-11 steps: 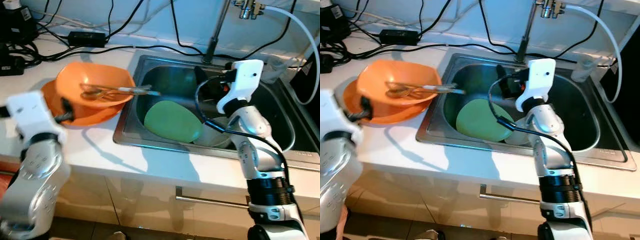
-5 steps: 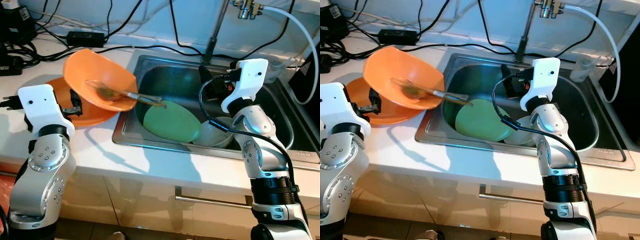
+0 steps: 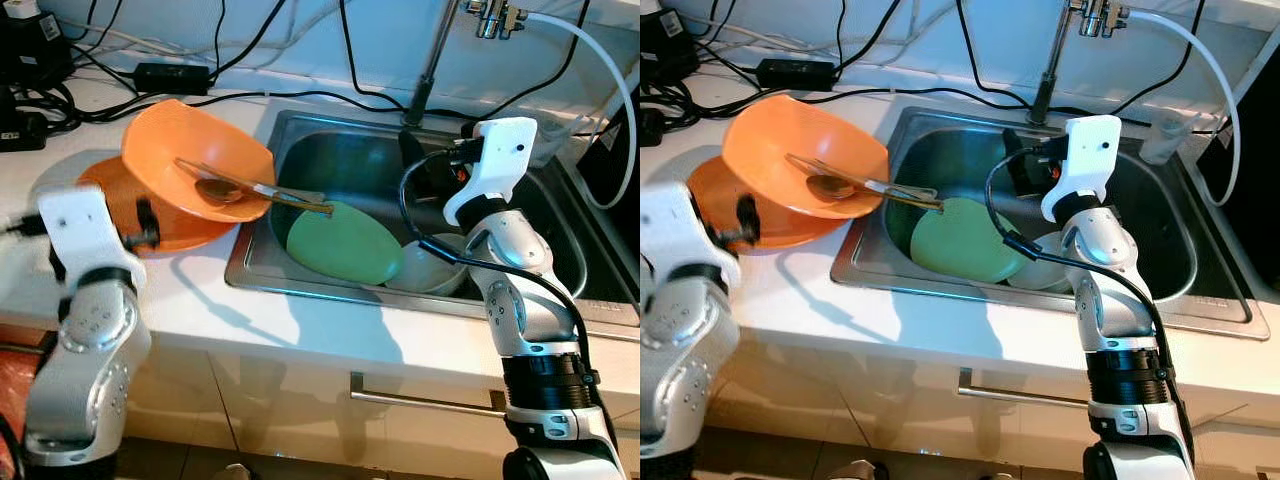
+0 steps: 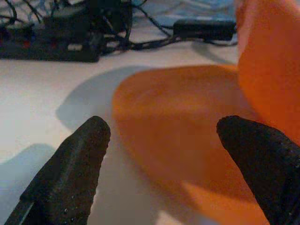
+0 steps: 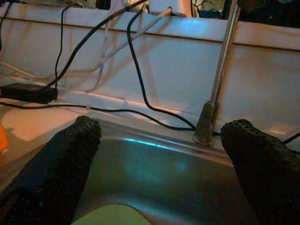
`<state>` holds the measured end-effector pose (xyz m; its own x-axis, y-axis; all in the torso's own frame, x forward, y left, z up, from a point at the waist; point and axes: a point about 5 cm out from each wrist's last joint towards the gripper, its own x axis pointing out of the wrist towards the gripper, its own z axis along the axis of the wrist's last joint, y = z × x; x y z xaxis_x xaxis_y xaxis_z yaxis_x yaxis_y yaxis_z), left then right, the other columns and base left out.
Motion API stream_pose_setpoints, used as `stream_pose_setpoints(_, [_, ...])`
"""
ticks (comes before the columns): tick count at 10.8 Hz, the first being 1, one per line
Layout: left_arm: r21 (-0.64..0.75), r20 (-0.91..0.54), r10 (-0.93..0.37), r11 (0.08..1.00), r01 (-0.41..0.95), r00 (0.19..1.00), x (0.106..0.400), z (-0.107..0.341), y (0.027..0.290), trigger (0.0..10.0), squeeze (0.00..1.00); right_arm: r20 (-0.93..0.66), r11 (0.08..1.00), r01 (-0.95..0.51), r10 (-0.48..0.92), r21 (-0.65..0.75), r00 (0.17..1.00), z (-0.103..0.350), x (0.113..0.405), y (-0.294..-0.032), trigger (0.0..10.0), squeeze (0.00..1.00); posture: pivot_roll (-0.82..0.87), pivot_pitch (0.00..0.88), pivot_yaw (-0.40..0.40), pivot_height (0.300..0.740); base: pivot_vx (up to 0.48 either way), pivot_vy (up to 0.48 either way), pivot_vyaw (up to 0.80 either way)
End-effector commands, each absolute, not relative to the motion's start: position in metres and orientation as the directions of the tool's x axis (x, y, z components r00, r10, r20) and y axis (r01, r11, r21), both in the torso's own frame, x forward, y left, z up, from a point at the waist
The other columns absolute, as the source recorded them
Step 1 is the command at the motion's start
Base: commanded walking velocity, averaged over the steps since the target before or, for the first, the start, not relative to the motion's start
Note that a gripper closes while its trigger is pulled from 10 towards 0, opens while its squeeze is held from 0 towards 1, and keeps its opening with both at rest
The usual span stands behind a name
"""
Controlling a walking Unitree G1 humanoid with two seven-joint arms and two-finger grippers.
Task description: Kitchen organization
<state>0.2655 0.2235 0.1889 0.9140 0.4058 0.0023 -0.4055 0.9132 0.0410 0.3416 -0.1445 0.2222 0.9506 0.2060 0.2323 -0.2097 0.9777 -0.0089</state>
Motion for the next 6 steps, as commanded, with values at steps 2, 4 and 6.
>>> stream_pose_setpoints(2, [0.080,0.007,0.427,0.901,-0.426,0.904,0.263,0.186,0.228,10.0,0.73,0.249,0.983,-0.184,0.181,-0.012,0.952,0.227,0.343,-0.153,10.0,0.00,0.04,0.071,-0.079,0.740,0.000,0.000,0.00])
stream_pose_setpoints(4, [0.114,0.078,0.499,0.856,-0.505,0.863,0.256,0.197,0.244,10.0,0.00,0.249,0.983,-0.182,0.180,-0.014,0.952,0.228,0.345,-0.155,10.0,0.00,0.05,0.071,-0.084,0.740,0.000,0.000,0.00])
stream_pose_setpoints(6, [0.123,0.123,0.575,0.800,-0.587,0.809,0.247,0.204,0.263,10.0,0.00,0.251,0.983,-0.184,0.182,-0.017,0.951,0.229,0.347,-0.155,10.0,0.00,0.06,0.070,-0.087,0.740,0.000,0.000,0.00])
